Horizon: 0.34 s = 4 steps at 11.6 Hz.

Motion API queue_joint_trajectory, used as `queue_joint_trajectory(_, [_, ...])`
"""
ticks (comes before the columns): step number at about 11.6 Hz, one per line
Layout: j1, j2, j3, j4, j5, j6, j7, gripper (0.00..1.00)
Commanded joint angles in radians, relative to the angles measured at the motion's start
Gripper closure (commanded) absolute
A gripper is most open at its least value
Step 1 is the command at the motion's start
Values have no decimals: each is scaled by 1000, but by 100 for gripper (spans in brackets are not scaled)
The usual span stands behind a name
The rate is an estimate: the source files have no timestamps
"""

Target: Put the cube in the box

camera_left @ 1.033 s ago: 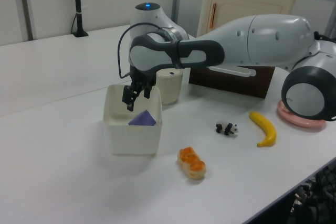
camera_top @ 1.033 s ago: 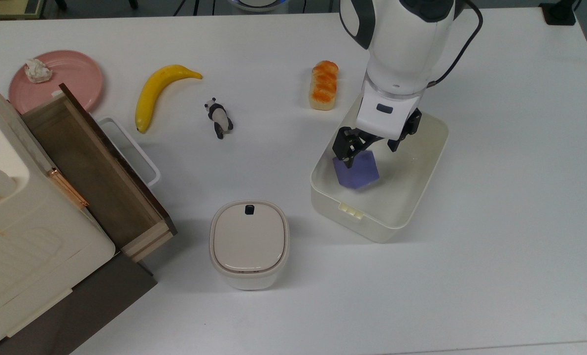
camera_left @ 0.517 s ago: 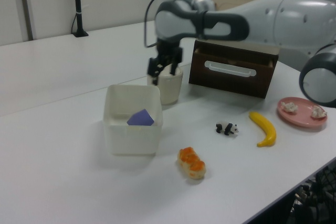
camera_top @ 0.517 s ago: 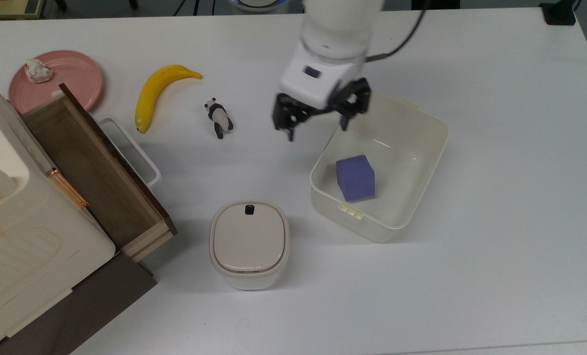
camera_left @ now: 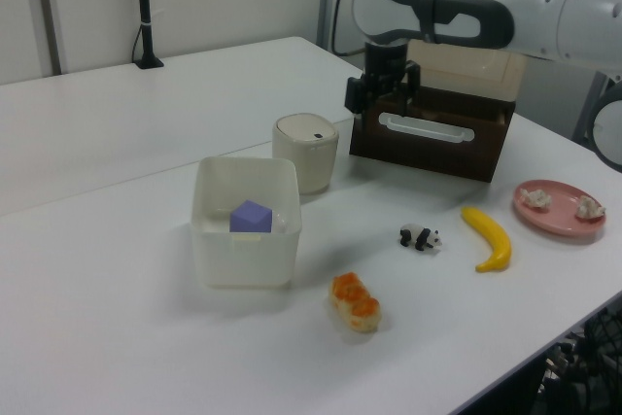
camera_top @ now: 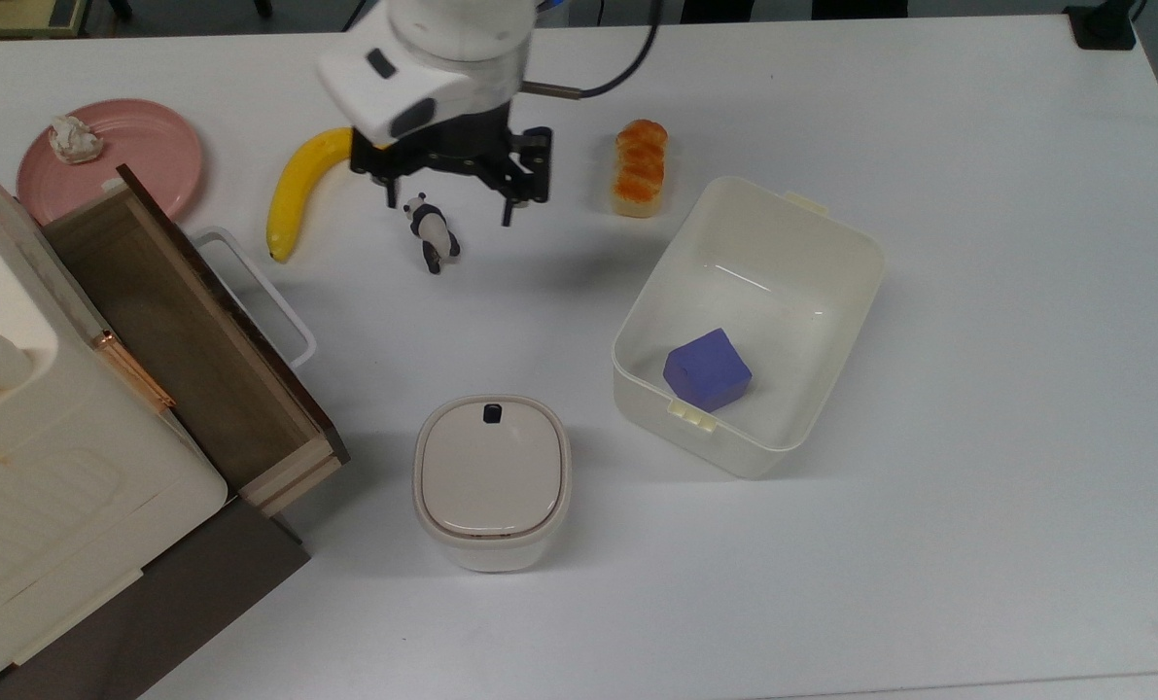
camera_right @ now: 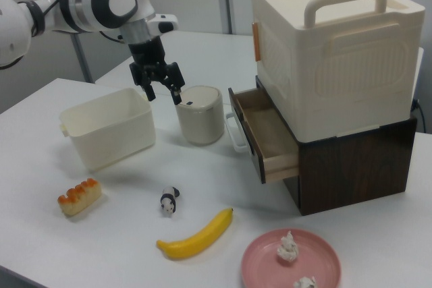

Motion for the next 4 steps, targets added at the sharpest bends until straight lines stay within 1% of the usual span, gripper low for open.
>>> queue_joint_trajectory(1, [-38, -45, 34, -51, -24, -2, 23, 0])
queue_joint_trajectory(4, [-39, -42, 34, -50, -22, 0, 23, 0])
